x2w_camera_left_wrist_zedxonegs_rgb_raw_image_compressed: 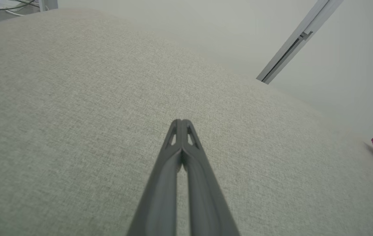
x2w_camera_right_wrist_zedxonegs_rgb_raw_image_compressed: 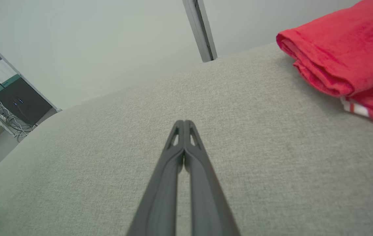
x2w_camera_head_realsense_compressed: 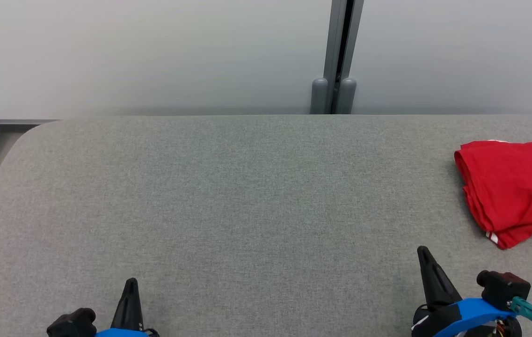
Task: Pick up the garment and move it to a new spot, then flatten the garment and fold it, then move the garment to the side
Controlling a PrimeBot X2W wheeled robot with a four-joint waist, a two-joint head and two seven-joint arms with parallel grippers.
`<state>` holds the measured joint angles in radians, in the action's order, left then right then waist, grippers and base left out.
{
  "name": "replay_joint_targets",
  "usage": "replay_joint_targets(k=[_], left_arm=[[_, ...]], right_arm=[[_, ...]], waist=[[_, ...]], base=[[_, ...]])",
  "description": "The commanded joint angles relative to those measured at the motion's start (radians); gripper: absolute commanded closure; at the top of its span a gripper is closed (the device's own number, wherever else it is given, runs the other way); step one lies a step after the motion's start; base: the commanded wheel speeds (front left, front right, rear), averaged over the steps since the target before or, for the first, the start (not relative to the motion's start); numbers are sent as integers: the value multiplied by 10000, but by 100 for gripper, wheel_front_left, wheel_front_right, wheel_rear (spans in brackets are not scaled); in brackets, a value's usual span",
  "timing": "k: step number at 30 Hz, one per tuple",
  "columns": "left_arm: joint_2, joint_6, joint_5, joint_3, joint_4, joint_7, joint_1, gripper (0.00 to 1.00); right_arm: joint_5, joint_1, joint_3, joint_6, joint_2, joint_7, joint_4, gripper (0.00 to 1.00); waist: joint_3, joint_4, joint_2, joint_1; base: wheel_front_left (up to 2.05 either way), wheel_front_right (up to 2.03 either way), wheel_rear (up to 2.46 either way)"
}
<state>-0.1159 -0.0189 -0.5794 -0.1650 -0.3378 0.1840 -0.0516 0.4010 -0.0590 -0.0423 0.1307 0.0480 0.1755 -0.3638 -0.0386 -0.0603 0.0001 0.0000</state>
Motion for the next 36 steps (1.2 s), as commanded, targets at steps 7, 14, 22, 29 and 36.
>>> replay_joint_targets(k=[7, 14, 22, 29, 36], left_arm=[[63, 195, -1200, 398, 270, -337, 461, 100], [121, 330, -2135, 643, 346, -608, 590, 100], [182, 476, -3126, 905, 423, -893, 733, 100], [236, 584, -3923, 1127, 485, -1128, 835, 100], [287, 697, -4663, 1323, 540, -1346, 936, 100]], right_arm=[[1423, -207, 210, 0, 13, -328, 318, 100], [2524, -247, 352, 0, 15, -594, 414, 100], [3681, -293, 499, 0, 17, -870, 519, 100], [4612, -325, 622, 1, 19, -1098, 599, 100], [5483, -361, 733, 1, 21, -1313, 671, 100]], waist=[[23, 38, -1, 0], [44, 75, -1, 0], [70, 118, -1, 0], [92, 155, -1, 0], [114, 193, -1, 0]], base=[[0, 0, 0], [0, 0, 0], [0, 0, 0], [0, 0, 0], [0, 0, 0]])
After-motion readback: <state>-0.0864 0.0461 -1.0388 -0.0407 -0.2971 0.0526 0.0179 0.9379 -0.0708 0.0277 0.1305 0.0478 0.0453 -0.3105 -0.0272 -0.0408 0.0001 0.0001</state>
